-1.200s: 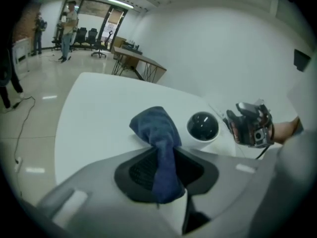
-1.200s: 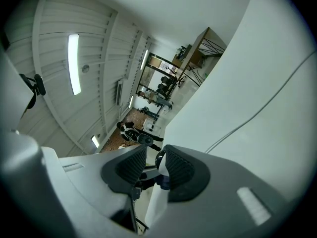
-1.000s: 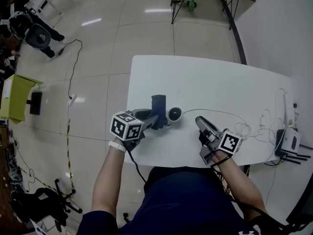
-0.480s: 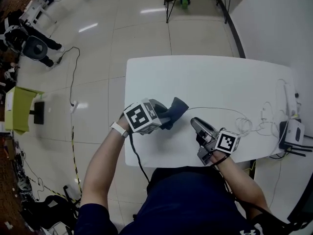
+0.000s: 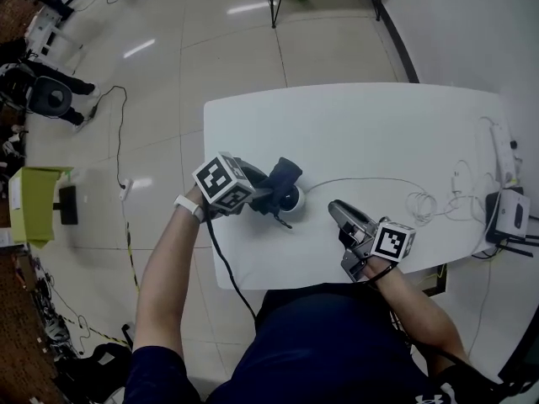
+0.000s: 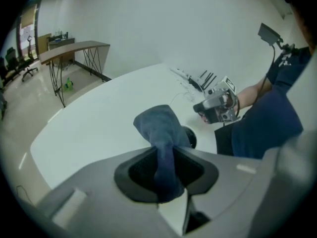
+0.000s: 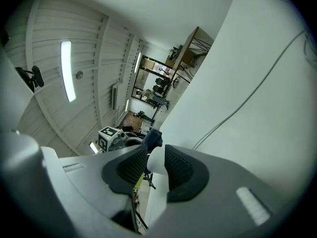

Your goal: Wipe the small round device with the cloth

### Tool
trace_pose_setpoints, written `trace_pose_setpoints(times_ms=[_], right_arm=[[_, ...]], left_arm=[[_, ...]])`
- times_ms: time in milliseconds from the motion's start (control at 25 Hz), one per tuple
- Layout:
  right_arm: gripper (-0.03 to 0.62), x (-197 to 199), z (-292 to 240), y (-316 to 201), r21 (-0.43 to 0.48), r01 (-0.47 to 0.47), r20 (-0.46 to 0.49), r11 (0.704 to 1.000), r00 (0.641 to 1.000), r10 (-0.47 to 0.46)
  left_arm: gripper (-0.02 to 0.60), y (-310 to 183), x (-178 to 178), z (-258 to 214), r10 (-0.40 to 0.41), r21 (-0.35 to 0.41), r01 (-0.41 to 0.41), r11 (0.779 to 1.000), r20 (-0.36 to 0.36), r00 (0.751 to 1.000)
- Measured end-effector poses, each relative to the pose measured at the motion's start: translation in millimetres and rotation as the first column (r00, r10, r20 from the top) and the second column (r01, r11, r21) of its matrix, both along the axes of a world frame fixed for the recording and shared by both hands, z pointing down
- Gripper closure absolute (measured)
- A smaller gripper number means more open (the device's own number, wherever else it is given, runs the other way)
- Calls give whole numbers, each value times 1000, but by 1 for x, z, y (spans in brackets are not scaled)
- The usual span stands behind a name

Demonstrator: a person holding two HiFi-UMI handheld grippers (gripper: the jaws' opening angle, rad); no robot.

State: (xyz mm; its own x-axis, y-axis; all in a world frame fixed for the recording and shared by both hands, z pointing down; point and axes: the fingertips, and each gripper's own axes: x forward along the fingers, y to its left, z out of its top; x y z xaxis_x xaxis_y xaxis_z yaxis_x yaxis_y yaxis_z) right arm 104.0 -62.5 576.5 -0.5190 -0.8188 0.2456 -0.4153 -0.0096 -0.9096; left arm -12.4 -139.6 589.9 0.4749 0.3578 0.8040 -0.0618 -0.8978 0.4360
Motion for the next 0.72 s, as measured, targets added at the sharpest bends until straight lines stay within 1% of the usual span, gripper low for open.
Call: trace_pose_setpoints(times_ms=[80, 160, 240, 320, 440, 560, 640, 720], right_arm=[[479, -2, -2, -2, -4, 1, 3, 1000, 1000, -1], [479, -1, -2, -3, -11, -7, 2, 1000, 1000, 7], [480, 3, 2, -2, -17, -14, -1, 1000, 1000, 14], [480, 7, 4, -1, -24, -20, -6, 1000, 1000, 20], [482, 10, 3, -2, -29, -27, -14, 999, 1000, 27], [483, 11, 1, -4, -22, -25, -13, 999, 1000, 25], [485, 11, 0, -5, -15, -23, -3, 1000, 1000, 23], [488, 9, 1, -4, -12, -14, 9, 1000, 1000, 14]], left_arm=[[485, -8, -3, 14, -19, 7, 19, 1000, 11, 1000], [485, -10, -5, 35, -14, 25, 13, 1000, 29, 999], [485, -8, -8, 59, 15, 50, -18, 999, 61, 998], [486, -9, -9, 77, 46, 103, -56, 993, 98, 994], [488, -11, -9, 81, 65, 153, -83, 985, 116, 991], [488, -17, -11, 65, 59, 190, -75, 979, 90, 994], [488, -23, -10, 41, 44, 233, -53, 971, 42, 998], [488, -24, -7, 8, 47, 270, -39, 962, -23, 999]])
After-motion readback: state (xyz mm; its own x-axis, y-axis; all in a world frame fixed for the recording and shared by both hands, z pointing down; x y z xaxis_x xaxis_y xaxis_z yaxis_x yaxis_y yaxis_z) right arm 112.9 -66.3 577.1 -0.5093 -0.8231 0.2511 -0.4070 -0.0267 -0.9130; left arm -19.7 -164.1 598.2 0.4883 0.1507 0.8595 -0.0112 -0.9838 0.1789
